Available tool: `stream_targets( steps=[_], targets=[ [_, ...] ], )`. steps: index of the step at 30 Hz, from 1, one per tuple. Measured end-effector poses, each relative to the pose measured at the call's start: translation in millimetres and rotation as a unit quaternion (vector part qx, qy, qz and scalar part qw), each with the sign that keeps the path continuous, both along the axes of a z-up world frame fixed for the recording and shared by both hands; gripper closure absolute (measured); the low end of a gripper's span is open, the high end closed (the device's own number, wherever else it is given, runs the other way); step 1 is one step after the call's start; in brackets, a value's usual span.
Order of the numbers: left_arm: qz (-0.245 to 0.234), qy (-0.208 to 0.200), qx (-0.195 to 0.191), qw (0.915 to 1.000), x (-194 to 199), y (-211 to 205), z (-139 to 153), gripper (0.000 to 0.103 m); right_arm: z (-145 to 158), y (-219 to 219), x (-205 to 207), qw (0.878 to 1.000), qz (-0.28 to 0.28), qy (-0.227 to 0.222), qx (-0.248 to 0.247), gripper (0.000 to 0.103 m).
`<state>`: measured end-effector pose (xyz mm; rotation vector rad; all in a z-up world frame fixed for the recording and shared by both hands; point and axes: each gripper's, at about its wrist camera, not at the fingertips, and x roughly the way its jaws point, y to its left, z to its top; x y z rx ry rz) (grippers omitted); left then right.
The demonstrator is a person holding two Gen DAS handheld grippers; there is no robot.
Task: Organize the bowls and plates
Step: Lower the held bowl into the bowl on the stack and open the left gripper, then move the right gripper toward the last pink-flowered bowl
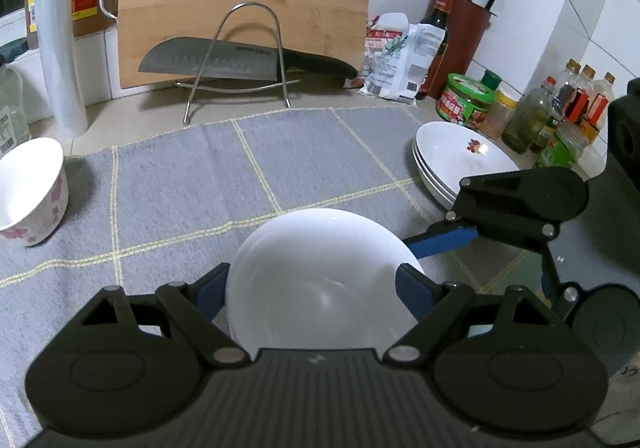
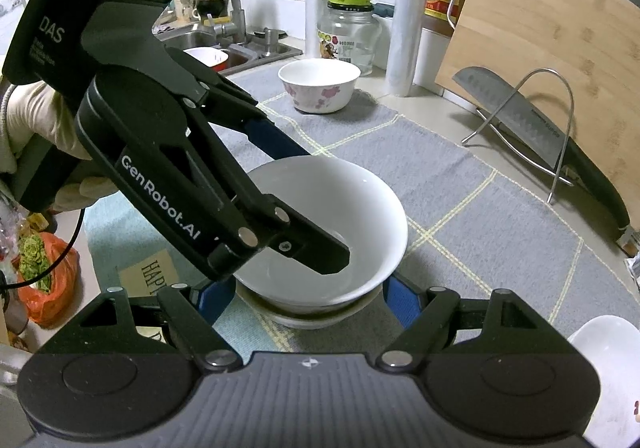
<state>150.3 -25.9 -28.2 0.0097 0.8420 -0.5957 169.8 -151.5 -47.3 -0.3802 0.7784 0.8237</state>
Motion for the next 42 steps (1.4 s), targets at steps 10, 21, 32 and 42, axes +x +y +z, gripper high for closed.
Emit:
stream_targets(
  steps=[10, 21, 32, 42],
  targets=[
    [0.000, 0.005, -0.004, 1.0000, 0, 1, -2, 0.017, -1, 0, -1, 1.000, 0.004, 0.000, -0.004, 0.019],
    [0.018, -0.015, -0.012, 0.9997, -15, 12, -1, 0.008, 3, -7, -3, 1.000, 0.000, -0.006, 0.013, 0.000],
    [0.131, -0.068, 0.007, 0.9890, -69, 40, 8, 0.003, 6, -29, -8, 0.998, -0.042, 0.009, 0.035, 0.000],
    [0.226, -0.069, 0.032, 0.9713, -87, 39, 0, 0.003, 18, -46, 6, 0.998, -0.024, 0.004, 0.050, 0.000]
  ],
)
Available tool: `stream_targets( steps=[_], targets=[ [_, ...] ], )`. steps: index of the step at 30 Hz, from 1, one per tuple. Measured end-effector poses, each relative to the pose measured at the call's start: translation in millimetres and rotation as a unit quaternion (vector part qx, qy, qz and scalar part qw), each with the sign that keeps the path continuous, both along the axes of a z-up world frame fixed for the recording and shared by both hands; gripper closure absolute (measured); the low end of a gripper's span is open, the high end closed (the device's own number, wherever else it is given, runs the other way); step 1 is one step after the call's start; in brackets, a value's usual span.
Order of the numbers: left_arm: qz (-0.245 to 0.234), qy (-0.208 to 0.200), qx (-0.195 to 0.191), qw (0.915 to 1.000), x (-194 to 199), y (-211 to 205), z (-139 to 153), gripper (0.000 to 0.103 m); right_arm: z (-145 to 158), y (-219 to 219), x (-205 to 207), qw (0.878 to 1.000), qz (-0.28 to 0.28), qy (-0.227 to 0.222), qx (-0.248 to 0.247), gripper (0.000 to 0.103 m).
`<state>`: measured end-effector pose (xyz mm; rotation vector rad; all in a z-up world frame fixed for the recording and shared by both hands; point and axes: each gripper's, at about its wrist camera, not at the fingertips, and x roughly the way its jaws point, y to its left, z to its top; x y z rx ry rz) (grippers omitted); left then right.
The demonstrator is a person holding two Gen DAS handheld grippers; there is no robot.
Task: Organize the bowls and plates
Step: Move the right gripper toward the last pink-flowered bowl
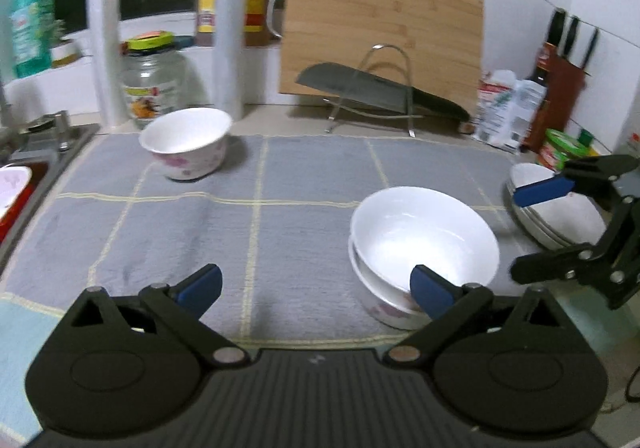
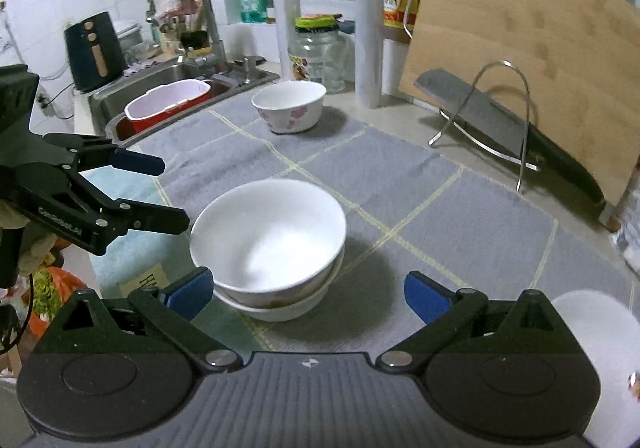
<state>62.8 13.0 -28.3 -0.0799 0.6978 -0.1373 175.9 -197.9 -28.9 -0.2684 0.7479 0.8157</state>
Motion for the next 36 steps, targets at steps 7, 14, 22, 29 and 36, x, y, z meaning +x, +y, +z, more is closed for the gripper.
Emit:
stream_targets(
  steps=[7, 14, 22, 29, 36],
  targets=[
    [0.044, -0.014, 0.026, 0.9986, 1, 11, 5, 0.003, 12, 3, 19, 0.999, 0.026, 0.011, 0.025, 0.000],
    [0.031, -0.025, 0.023, 0.9989, 30, 49, -3, 0.003, 16, 29, 33, 1.000, -0.021, 0.009, 0.015, 0.000],
    [-0.004, -0.035, 0.042, 0.9985, 67, 94, -20, 0.003, 21, 81, 49, 0.997, -0.075, -0.010, -0.004, 0.000],
    [-0.035, -0.024, 0.055, 0.9976, 108, 113, -43, 0.003, 30, 114, 61, 0.993, -0.110, -0.026, -0.035, 0.000],
    [-0.062, -0.002, 0.065, 0.9959, 144, 112, -64, 0.003, 34, 125, 63, 0.989, -0.135, -0.035, -0.056, 0.000]
  ],
)
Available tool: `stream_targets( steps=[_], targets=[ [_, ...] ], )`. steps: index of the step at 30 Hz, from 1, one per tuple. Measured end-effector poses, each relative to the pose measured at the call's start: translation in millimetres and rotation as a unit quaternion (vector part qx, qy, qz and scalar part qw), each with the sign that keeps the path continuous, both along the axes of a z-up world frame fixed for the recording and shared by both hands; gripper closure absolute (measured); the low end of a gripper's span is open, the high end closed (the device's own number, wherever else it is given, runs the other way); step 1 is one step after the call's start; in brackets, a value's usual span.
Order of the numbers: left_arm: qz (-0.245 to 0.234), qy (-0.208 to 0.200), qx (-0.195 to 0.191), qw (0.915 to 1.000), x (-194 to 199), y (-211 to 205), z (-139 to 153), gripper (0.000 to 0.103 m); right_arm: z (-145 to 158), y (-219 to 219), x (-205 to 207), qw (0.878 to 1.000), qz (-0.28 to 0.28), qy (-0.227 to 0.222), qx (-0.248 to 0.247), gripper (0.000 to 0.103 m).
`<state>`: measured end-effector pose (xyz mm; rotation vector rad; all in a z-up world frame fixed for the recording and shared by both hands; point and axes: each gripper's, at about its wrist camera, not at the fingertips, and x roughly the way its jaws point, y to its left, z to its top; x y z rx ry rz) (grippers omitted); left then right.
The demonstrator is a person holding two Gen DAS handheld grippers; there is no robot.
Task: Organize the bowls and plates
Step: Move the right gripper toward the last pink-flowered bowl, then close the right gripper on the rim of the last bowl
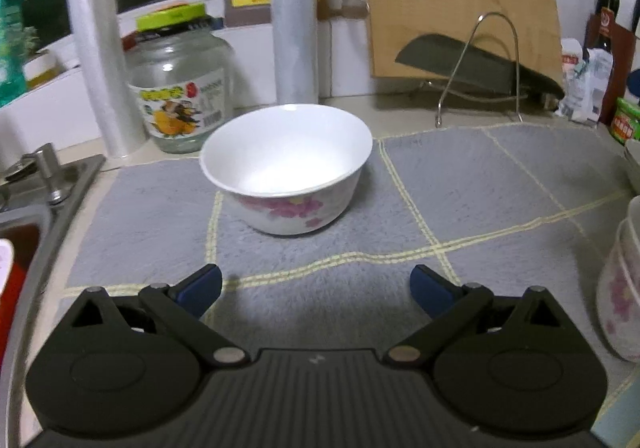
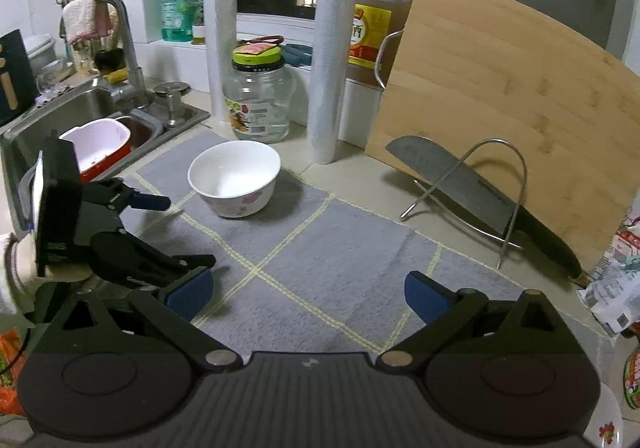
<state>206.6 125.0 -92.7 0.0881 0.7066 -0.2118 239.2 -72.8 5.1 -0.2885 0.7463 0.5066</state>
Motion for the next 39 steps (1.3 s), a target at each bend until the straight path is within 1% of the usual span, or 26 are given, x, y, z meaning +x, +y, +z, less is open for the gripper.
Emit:
stream_targets(
  steps=[3, 4, 5, 11, 17, 21, 24, 26, 28, 32, 39],
  targets=[
    [-0.006, 0.011, -0.002, 0.9999, 11, 1, -6, 0.003, 0, 3, 3, 1.000, -0.005, 0.002, -0.004, 0.000],
    [-0.006, 0.019, -0.006, 0.9998, 15, 2, -8, 0.000, 0, 4, 5, 1.000, -0.005, 0.002, -0.005, 0.000],
    [-0.006, 0.021, -0.013, 0.9997, 16, 4, -9, 0.000, 0, 6, 6, 1.000, -0.005, 0.002, -0.007, 0.000],
    [-0.012, 0.016, -0.013, 0.9997, 15, 7, -11, 0.000, -1, 17, 18, 1.000, 0.009, 0.006, -0.013, 0.000],
    [-0.029, 0.014, -0.015, 0.9994, 8, 12, -10, 0.000, -3, 37, 35, 0.999, 0.043, 0.008, -0.024, 0.000],
    [-0.019, 0.016, -0.012, 0.9996, 12, 9, -10, 0.000, -7, 53, 51, 0.997, 0.073, 0.013, -0.027, 0.000],
    [0.003, 0.018, -0.010, 0.9998, 15, 7, -9, 0.000, -12, 66, 66, 0.995, 0.090, 0.023, -0.027, 0.000],
    [0.014, 0.010, -0.001, 0.9999, 17, 8, -6, 0.001, -15, 73, 75, 0.994, 0.102, 0.025, -0.028, 0.000],
    [0.019, -0.007, 0.007, 0.9998, 17, 7, -1, 0.001, -18, 80, 84, 0.993, 0.111, 0.030, -0.029, 0.000],
    [0.031, -0.033, 0.006, 0.9990, 21, 9, 6, 0.001, -25, 93, 103, 0.991, 0.125, 0.038, -0.025, 0.000],
    [0.035, -0.050, -0.012, 0.9981, 29, 7, 9, 0.001, -36, 111, 132, 0.988, 0.142, 0.052, -0.011, 0.001]
  ],
)
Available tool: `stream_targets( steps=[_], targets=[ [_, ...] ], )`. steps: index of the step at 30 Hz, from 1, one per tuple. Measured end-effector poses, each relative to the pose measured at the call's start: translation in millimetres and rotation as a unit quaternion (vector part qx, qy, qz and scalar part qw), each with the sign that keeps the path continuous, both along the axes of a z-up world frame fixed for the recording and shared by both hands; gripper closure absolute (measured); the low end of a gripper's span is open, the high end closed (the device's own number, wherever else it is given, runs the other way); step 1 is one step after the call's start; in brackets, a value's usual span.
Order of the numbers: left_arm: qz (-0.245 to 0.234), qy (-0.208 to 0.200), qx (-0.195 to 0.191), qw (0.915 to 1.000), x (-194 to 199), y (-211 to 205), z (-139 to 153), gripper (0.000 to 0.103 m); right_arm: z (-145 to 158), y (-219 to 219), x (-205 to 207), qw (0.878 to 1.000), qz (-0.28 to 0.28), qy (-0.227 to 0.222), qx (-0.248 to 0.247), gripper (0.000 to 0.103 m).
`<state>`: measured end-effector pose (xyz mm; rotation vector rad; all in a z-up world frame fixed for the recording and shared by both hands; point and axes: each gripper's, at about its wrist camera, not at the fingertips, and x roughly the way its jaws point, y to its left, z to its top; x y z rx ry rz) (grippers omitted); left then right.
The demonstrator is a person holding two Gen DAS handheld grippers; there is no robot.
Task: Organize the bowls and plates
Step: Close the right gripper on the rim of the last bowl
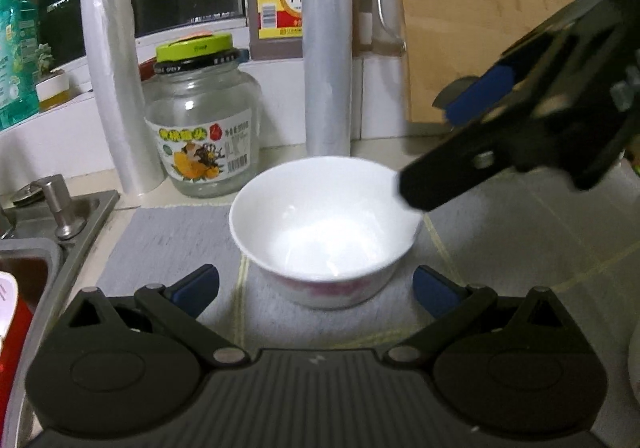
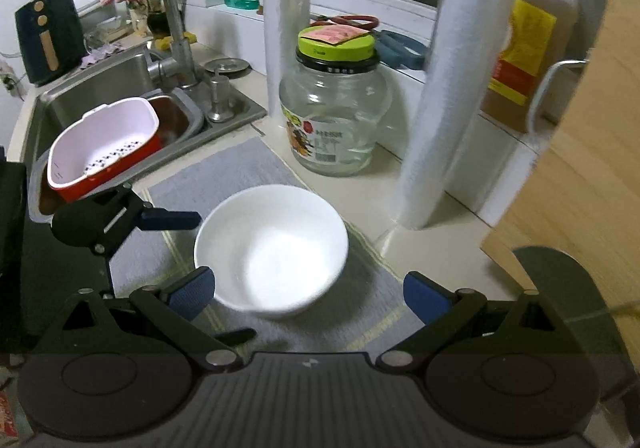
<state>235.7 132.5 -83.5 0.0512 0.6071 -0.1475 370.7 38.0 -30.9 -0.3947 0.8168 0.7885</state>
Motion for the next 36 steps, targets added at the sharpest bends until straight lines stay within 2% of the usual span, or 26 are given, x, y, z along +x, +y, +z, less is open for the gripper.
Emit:
stream_targets(
  steps=[2, 7, 9, 15, 22, 36],
  targets=[
    [-0.003, -0.004, -0.002, 1.0000, 3, -1, 1, 0.001, -4, 6, 7, 1.000, 0.005, 0.006, 0.001, 0.002],
    [-0.007, -0.006, -0.011, 0.9999, 8, 0, 0, 0.004, -14, 17, 22, 1.000, 0.011, 0.019, -0.005, 0.016],
    [-0.008, -0.008, -0.016, 0.9998, 9, 1, 1, 0.006, -17, 20, 28, 1.000, 0.011, 0.024, -0.004, 0.017],
    [-0.013, -0.009, -0.024, 0.9996, 11, 4, 0, 0.008, -26, 28, 44, 0.999, 0.010, 0.039, -0.002, 0.030],
    [-0.016, -0.009, -0.029, 0.9994, 11, 4, 0, 0.009, -33, 40, 53, 0.999, 0.017, 0.047, -0.001, 0.037],
    [-0.020, -0.009, -0.027, 0.9994, 13, 5, 2, 0.009, -35, 44, 55, 0.999, 0.020, 0.050, 0.000, 0.039]
  ],
)
